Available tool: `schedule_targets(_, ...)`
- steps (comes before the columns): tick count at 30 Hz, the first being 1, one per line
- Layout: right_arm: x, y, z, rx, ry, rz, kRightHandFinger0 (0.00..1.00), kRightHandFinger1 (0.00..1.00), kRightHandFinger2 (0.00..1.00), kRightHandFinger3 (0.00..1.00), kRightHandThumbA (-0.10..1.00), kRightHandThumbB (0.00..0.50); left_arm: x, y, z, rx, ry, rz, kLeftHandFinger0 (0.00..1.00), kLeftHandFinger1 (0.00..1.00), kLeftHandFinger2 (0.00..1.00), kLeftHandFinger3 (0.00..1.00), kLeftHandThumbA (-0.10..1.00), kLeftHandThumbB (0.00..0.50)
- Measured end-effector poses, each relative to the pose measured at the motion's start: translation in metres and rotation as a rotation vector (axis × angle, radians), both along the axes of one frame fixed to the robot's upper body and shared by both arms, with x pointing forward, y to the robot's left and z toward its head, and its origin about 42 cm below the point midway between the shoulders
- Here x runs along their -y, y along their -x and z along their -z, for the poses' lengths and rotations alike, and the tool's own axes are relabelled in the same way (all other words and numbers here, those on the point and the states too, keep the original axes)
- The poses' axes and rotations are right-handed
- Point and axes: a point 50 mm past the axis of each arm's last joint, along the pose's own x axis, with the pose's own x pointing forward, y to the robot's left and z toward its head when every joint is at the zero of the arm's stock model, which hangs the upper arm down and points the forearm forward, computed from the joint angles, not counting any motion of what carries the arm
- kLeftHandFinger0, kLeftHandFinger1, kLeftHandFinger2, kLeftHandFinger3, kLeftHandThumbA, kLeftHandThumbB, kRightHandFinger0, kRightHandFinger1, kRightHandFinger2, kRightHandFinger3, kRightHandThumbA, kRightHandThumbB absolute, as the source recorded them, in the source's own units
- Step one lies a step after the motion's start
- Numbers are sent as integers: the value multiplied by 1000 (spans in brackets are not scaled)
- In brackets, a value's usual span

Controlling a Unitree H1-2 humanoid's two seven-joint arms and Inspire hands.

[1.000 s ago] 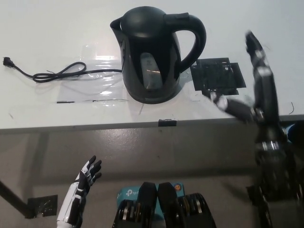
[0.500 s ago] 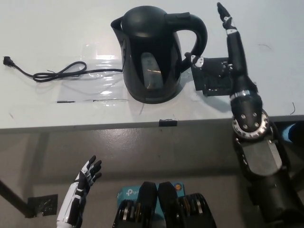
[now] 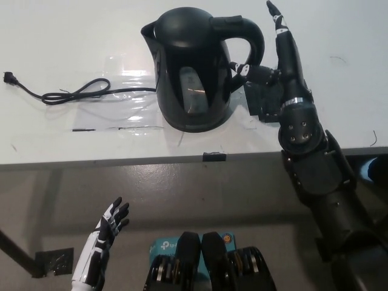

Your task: Use the right hand to grab the handle of the kettle from the base and place it on the right side

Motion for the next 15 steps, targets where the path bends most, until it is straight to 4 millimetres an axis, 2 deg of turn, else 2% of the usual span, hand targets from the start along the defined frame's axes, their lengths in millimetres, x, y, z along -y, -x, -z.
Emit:
schedule_targets(9,-5,-9,-5,16,18,20,1000,1000,1000,1000,860,233,0,-1,-1,6,6,-1,1000,1000,1000,1000,1000,500)
schedule_targets(15,-8,-13,-11,37,24,31,1000,1000,1000,1000,858,236,-1,-2,-2,11,7,-1,1000,1000,1000,1000,1000,500)
